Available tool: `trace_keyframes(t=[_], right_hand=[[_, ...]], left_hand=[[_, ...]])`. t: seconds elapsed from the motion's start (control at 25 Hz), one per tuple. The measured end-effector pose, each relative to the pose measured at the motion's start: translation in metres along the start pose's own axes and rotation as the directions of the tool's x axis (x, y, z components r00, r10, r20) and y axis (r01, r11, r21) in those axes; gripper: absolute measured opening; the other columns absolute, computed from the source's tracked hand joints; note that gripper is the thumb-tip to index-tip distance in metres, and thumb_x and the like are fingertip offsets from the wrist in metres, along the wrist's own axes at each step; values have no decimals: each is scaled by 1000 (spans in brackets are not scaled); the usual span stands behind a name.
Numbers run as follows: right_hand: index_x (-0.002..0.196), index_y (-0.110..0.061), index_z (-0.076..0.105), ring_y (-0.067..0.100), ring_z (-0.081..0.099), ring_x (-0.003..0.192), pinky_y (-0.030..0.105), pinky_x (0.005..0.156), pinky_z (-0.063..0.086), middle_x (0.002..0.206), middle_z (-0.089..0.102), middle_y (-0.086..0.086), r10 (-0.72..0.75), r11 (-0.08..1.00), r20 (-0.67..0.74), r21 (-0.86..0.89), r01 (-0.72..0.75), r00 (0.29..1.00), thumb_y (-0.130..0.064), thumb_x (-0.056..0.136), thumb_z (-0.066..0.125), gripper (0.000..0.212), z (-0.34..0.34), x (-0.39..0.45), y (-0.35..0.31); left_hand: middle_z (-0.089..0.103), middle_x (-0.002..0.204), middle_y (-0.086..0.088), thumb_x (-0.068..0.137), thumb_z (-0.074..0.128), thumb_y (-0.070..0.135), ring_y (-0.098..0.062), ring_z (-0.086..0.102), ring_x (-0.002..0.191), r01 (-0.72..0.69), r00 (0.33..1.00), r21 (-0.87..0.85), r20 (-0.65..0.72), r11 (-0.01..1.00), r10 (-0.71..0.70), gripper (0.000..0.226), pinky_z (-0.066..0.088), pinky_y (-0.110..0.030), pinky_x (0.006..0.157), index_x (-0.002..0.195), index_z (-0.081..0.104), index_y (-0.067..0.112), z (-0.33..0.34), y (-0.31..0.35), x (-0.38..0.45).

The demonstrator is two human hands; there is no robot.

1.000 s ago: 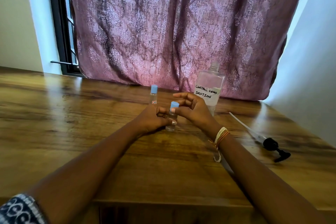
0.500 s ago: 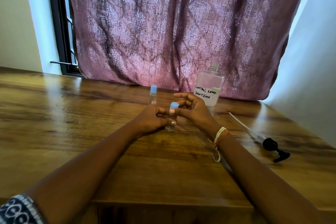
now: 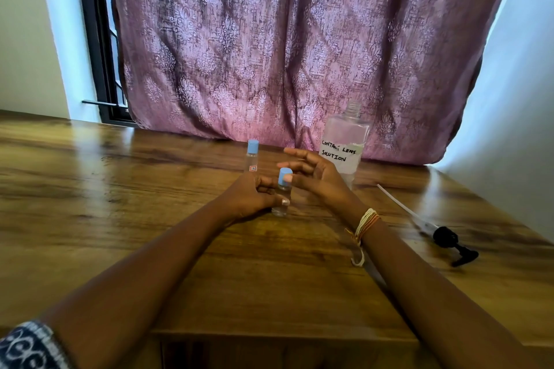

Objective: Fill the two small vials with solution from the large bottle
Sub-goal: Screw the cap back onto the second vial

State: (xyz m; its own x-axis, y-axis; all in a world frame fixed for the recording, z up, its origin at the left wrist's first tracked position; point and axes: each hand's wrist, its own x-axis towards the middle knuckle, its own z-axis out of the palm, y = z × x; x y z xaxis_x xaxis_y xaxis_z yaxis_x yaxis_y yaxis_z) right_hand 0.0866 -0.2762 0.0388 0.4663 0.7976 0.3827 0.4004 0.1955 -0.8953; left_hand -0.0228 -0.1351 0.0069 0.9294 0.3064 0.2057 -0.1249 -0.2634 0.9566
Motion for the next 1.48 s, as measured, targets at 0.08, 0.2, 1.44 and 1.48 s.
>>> trace_keyframes(t=[0.08, 0.2, 1.44, 1.48], right_hand=[[137, 1, 45, 22, 64, 113, 27, 92, 55, 126, 62, 21, 8, 998, 77, 55, -12, 997, 8, 84, 62, 56, -4, -1, -4], [127, 4, 53, 14, 68, 104, 24, 89, 56, 121, 65, 23, -32, 999, 41, -32, 33, 999, 13, 87, 57, 41, -4, 0, -4], [118, -9, 62, 19, 70, 90, 43, 88, 58, 99, 73, 5, 145, 892, -271, -381, -244, 952, -16, 74, 77, 47, 26, 42, 39], [118, -8, 62, 20, 70, 92, 44, 88, 58, 100, 73, 5, 152, 892, -285, -374, -255, 947, -18, 72, 78, 49, 25, 50, 47]], left_hand=[[75, 98, -6, 77, 74, 2, -11, 71, 84, -5, 1000, 6, 4, 1000, 5, 25, 56, -25, 82, 95, 73, 19, 1, 1, 0], [75, 97, -2, 78, 73, 1, -7, 71, 81, 6, 1000, 16, -2, 1000, -6, 25, 55, -16, 74, 101, 72, 12, 1, 2, 0], [60, 75, 1, 72, 78, 10, -11, 54, 69, 58, 985, 508, -169, 859, 33, 18, 45, -21, 60, 85, 66, 10, -28, -7, 3], [59, 75, 1, 72, 77, 11, -10, 54, 68, 60, 985, 500, -170, 864, 30, 17, 44, -21, 61, 85, 67, 10, -29, -9, 3]])
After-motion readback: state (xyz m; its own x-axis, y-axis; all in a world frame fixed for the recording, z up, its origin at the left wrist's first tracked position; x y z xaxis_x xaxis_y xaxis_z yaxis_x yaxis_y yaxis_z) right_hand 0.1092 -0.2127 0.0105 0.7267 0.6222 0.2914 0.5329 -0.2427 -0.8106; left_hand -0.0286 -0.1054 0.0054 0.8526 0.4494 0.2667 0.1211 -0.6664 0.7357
